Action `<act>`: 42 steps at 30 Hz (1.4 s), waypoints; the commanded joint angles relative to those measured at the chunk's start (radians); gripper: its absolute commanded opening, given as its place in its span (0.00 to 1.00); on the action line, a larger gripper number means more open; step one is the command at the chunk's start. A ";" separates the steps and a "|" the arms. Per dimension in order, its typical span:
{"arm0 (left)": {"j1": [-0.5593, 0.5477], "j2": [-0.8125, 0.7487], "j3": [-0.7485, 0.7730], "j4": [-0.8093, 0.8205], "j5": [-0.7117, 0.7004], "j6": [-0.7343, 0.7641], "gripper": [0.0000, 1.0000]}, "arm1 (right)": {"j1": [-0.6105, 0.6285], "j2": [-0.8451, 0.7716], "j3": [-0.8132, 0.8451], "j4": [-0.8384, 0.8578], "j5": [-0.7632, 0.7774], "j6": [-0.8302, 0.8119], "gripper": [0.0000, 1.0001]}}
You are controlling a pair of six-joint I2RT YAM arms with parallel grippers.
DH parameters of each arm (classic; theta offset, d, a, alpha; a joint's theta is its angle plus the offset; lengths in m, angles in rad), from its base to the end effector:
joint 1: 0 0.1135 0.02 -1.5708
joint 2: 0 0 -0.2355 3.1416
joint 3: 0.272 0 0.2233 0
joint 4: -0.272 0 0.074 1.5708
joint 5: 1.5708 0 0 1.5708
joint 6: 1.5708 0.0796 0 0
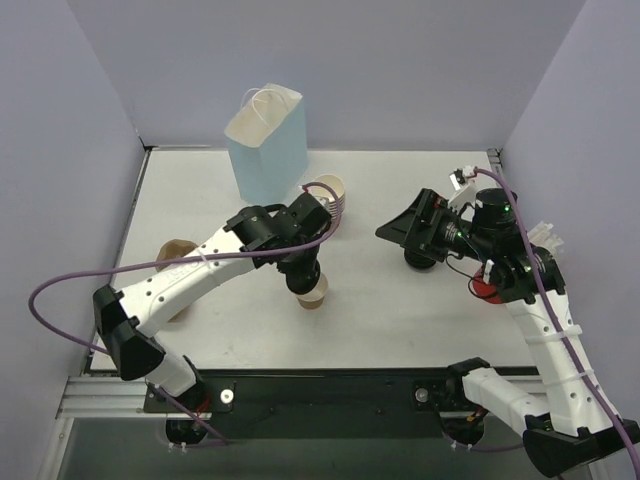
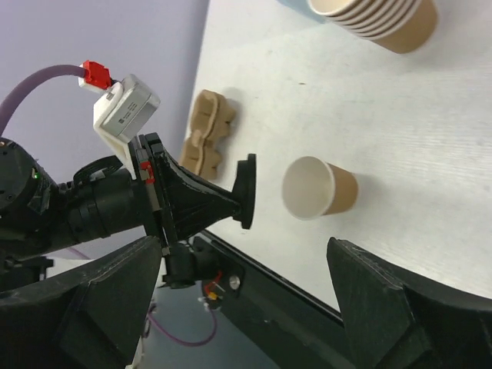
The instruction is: Pack the takeout coffee
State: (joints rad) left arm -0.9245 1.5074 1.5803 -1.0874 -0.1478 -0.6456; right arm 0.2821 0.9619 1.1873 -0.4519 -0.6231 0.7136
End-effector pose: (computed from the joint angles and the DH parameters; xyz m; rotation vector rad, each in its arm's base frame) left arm 0.1875 -0.2291 0.2943 0.3092 2.6015 -0.3915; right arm 0.1952 0.1049 0.3821 -0.0681 1.9383 1.2455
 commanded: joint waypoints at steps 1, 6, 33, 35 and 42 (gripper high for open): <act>-0.025 0.069 0.099 -0.138 -0.098 0.032 0.00 | -0.015 -0.032 0.057 -0.148 0.115 -0.088 0.93; -0.047 0.158 0.127 -0.154 -0.108 0.031 0.00 | -0.029 -0.043 0.093 -0.198 0.137 -0.111 0.93; -0.071 0.335 0.219 -0.190 -0.145 0.038 0.00 | -0.037 -0.054 0.170 -0.281 0.152 -0.161 0.94; -0.071 0.338 0.221 -0.190 -0.148 0.040 0.00 | -0.038 -0.052 0.169 -0.281 0.152 -0.161 0.94; -0.074 0.352 0.228 -0.183 -0.138 0.040 0.00 | -0.037 -0.045 0.179 -0.284 0.151 -0.163 0.94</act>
State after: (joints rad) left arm -0.9924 1.8492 1.7554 -1.2594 -0.2749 -0.6155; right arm 0.2539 0.9100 1.3231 -0.7250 -0.4759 0.5480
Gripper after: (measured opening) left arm 0.033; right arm 0.937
